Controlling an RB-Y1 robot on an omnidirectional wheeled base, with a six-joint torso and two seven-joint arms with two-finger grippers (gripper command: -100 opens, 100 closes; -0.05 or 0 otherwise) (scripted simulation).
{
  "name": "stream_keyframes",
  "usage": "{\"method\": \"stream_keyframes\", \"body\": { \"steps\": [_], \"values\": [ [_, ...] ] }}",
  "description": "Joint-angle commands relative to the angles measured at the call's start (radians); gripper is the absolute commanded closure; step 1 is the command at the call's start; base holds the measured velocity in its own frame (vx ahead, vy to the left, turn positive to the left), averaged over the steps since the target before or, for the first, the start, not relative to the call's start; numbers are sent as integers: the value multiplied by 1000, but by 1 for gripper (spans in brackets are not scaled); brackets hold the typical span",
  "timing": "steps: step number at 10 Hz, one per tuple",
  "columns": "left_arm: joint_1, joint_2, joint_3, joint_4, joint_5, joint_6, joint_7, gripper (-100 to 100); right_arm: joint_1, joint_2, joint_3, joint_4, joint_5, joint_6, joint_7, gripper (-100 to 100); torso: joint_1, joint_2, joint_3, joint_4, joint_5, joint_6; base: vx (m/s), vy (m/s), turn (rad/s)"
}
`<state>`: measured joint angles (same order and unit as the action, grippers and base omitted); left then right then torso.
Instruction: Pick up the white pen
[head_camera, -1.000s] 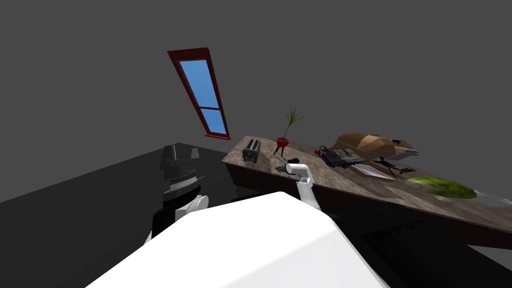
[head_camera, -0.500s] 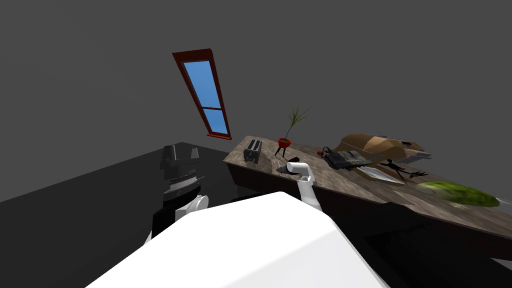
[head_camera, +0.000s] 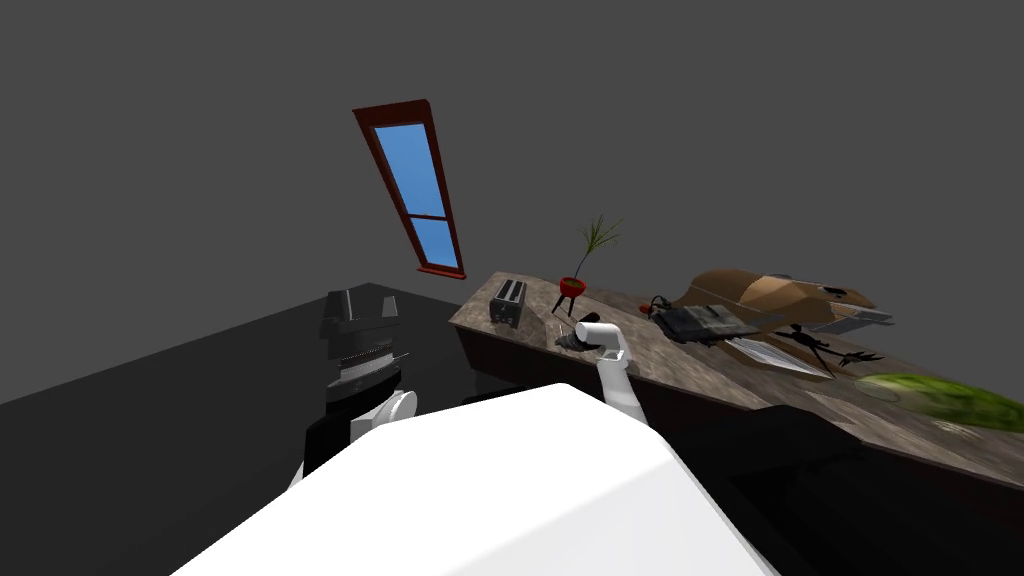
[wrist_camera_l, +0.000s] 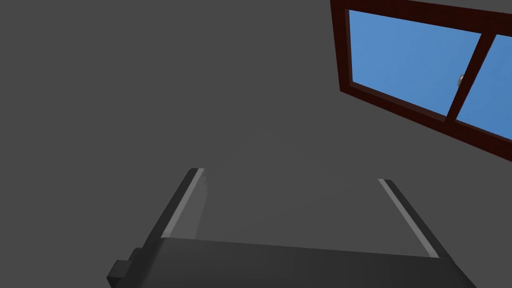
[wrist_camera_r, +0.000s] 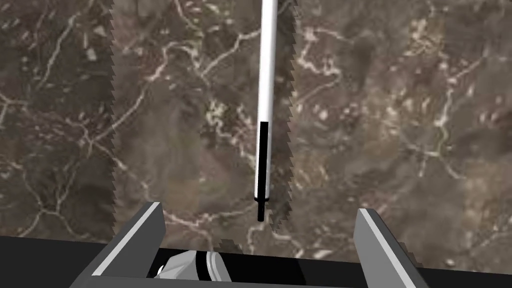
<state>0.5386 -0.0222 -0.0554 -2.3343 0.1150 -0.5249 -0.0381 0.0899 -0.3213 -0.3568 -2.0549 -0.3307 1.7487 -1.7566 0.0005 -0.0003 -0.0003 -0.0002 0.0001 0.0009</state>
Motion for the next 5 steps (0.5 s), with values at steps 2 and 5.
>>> {"method": "stream_keyframes", "body": {
  "steps": [2, 5],
  "values": [
    [0, 0, 0, 0, 0, 0, 0, 0, -6, -5, -3, 6, -1, 18, -15, -100, 0, 0, 0, 0, 0, 0, 9, 3, 16],
    [0, 0, 0, 0, 0, 0, 0, 0, -25, -1, -13, 56, 16, -6, -20, -100, -1, 2, 1, 0, 0, 0, -27, -6, 85]
  ]
}}
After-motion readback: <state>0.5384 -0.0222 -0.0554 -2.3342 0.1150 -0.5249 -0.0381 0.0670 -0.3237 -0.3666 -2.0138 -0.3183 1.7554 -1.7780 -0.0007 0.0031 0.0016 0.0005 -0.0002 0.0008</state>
